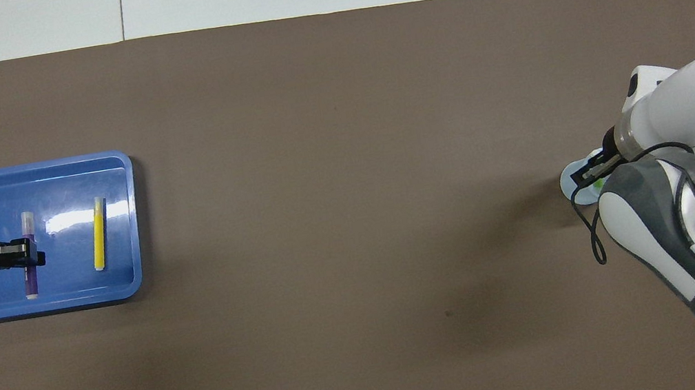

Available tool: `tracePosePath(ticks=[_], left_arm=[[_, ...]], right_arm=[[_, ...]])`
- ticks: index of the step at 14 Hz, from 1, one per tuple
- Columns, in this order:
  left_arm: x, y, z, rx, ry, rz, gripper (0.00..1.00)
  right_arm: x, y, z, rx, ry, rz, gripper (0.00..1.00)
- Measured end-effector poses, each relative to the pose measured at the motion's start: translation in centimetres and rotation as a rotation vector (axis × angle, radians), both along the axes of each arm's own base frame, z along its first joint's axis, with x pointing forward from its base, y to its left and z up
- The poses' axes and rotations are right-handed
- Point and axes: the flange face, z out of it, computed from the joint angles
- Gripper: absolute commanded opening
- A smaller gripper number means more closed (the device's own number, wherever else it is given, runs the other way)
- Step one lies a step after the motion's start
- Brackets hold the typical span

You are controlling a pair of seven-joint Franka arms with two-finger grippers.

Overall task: Right arm passes pens to left for tray arrangement
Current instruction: 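Release the purple pen in the tray while the right gripper reaches the cup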

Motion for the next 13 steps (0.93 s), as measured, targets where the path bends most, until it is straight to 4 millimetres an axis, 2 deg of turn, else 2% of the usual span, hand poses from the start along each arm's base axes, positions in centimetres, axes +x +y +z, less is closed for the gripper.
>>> tracePosePath(ticks=[2, 4, 5, 6, 10, 13], left_arm=[[0.5, 1.0, -1.3, 0.006, -0.014, -0.013, 0.0], [1.0, 2.1, -2.9, 0.008, -0.023, -0.019, 0.0], [1.3, 2.5, -3.9, 0.009, -0.026, -0.021, 0.0], [1.6, 2.8, -4.9, 0.01, -0.029, -0.02, 0.0], [2.3, 4.2, -8.5, 0.016, -0.04, -0.022, 0.0], [2.4, 5.5, -10.6, 0.022, -0.052, -0.011, 0.0]], right_arm=[[0.0, 0.0, 0.0, 0.004, 0.003, -0.004, 0.57], [-0.1, -0.3, 0.0, 0.021, 0.016, -0.024, 0.63], [-0.1, -0.5, 0.1, 0.025, 0.022, -0.032, 0.63], [-0.1, -0.7, 0.2, 0.028, 0.022, -0.038, 0.62], [0.1, -1.4, 0.4, 0.033, 0.013, -0.054, 0.49], [0.3, -1.4, 0.4, 0.036, -0.003, -0.053, 0.49]])
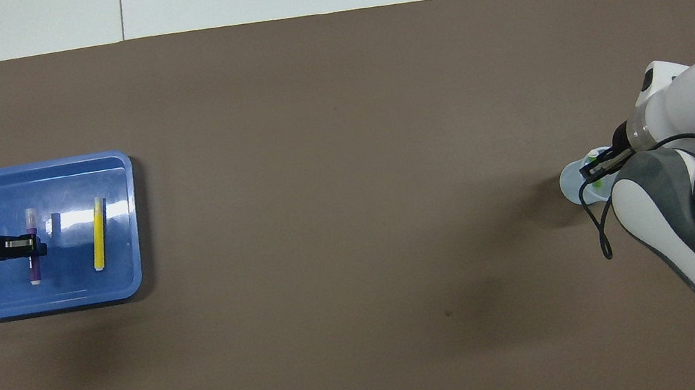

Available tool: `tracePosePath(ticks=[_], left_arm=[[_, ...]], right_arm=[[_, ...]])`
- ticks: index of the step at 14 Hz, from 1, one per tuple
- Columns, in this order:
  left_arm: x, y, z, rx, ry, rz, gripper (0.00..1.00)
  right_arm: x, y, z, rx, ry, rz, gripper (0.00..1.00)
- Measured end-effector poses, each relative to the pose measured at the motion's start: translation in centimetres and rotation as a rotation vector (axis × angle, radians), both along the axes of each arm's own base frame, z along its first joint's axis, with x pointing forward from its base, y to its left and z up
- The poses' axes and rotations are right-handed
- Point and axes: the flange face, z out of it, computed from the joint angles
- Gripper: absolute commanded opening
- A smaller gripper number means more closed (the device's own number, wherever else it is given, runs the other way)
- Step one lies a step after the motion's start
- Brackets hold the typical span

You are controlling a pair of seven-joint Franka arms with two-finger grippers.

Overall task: Right arm passes pens to left for tray arrangement
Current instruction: 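Release the purple pen in the tray while the right gripper reaches the cup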

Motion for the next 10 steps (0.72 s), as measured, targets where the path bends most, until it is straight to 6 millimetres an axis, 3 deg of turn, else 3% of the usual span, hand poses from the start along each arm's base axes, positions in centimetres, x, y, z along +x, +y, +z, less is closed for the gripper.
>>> tracePosePath(ticks=[3, 6, 10], left_arm=[[-0.27, -0.14, -1.27, 0.006, -0.012, 0.001, 0.0], [-0.28, -0.38, -1.25, 0.008, -0.017, 0.007, 0.0], [-0.4, -0.77, -1.34, 0.02, -0.034, 0.027, 0.0]], right_arm=[[0.41, 0.03, -0.07, 0.005, -0.028, 0.001, 0.49], [0.54, 0.05, -0.1, 0.007, -0.036, 0.002, 0.45], [0.67, 0.28, 0.12, 0.013, -0.041, 0.001, 0.13]])
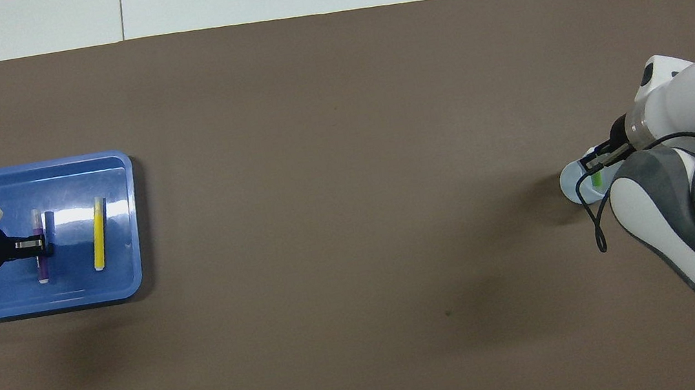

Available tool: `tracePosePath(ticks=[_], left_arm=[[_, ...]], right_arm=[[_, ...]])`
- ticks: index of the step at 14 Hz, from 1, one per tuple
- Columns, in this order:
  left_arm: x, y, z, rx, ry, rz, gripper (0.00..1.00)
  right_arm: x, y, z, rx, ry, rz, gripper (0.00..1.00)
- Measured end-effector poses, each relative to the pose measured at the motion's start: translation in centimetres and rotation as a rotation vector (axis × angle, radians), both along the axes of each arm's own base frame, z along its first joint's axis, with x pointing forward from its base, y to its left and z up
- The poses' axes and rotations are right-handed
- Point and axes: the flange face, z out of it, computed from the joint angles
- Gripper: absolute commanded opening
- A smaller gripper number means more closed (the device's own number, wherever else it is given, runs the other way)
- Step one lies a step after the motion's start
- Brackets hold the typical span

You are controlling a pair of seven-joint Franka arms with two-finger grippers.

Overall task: Right arm passes pens to left for tray arrangement
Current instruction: 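Release the purple pen in the tray while the right gripper reaches the cup, then lift the green pen from the cup with the right gripper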

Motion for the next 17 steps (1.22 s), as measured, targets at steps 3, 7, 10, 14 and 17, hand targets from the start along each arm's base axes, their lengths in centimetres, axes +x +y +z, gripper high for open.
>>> tracePosePath(ticks=[3, 7, 10, 14, 17], left_arm=[[-0.3, -0.5, 0.0, 0.016, -0.026, -0.003, 0.17], [-0.3, -0.9, 0.0, 0.018, -0.032, -0.008, 0.44], [-0.2, -1.5, 0.0, 0.017, -0.029, -0.011, 0.67], [0.6, -2.1, 0.1, 0.006, -0.016, -0.02, 0.81], [2.5, -1.9, 2.7, -0.01, 0.018, -0.029, 0.97]], right_arm=[[0.0, 0.0, 0.1, 0.0, -0.001, -0.001, 0.0], [0.0, -0.1, 0.4, 0.014, 0.031, -0.015, 0.0], [0.4, -0.3, 3.4, 0.014, 0.097, -0.021, 0.0], [0.6, 0.2, 11.6, 0.006, 0.139, -0.007, 0.0], [-0.4, 3.0, 16.3, -0.006, 0.119, 0.036, 0.0]])
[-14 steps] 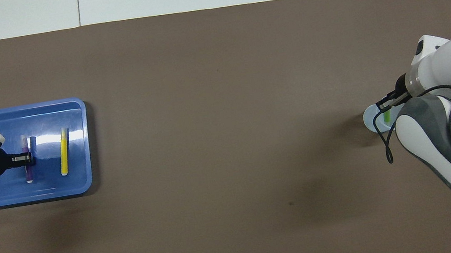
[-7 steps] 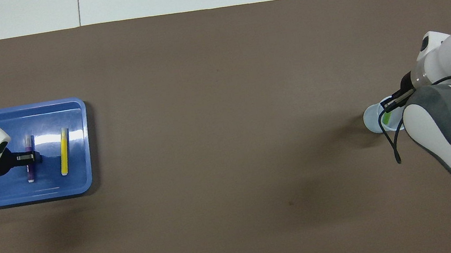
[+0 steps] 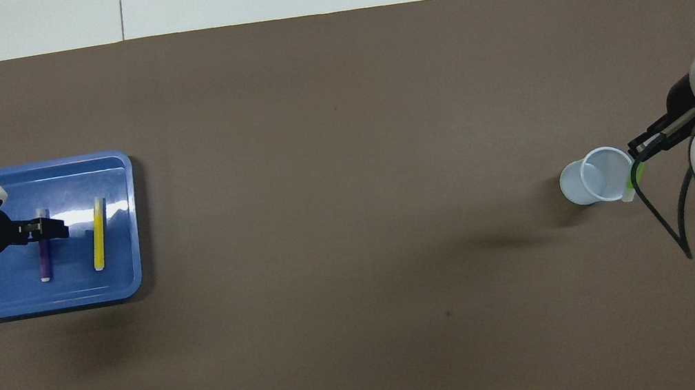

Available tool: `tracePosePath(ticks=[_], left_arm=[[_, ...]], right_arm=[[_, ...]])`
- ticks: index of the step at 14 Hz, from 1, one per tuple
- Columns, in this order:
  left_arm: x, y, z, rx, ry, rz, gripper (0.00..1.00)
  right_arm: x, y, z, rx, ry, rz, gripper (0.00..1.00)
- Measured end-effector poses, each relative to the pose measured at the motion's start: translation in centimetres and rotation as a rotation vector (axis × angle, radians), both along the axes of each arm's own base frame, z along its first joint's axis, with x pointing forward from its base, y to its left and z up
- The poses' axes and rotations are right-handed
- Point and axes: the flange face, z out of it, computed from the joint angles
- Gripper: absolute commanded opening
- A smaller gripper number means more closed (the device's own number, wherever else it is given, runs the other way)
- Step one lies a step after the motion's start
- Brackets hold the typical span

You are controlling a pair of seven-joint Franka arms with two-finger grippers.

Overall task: Right arm passes pens to left for tray arrangement
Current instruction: 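Lift the green pen from the cup with the right gripper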

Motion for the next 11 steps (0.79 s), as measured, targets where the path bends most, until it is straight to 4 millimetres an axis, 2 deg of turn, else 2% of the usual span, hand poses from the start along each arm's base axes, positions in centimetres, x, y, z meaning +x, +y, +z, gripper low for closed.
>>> tracePosePath(ticks=[3, 6, 9, 11], left_arm=[[1.1, 0.0, 2.6, -0.012, 0.021, 0.002, 1.0], [1.6, -0.6, 3.9, -0.036, 0.051, 0.074, 1.0], [2.4, -3.0, 6.3, -0.107, 0.088, 0.177, 1.0], [3.0, -5.1, 8.0, -0.162, 0.111, 0.27, 1.0]], right_arm=[[-1.0, 4.1, 3.0, 0.013, -0.043, 0.047, 0.0], [-1.1, 6.2, 4.2, 0.183, -0.052, -0.058, 0.0], [-0.9, 8.2, 4.6, 0.337, -0.028, -0.267, 0.0], [-1.1, 11.5, 4.9, 0.419, 0.0, -0.402, 0.0]])
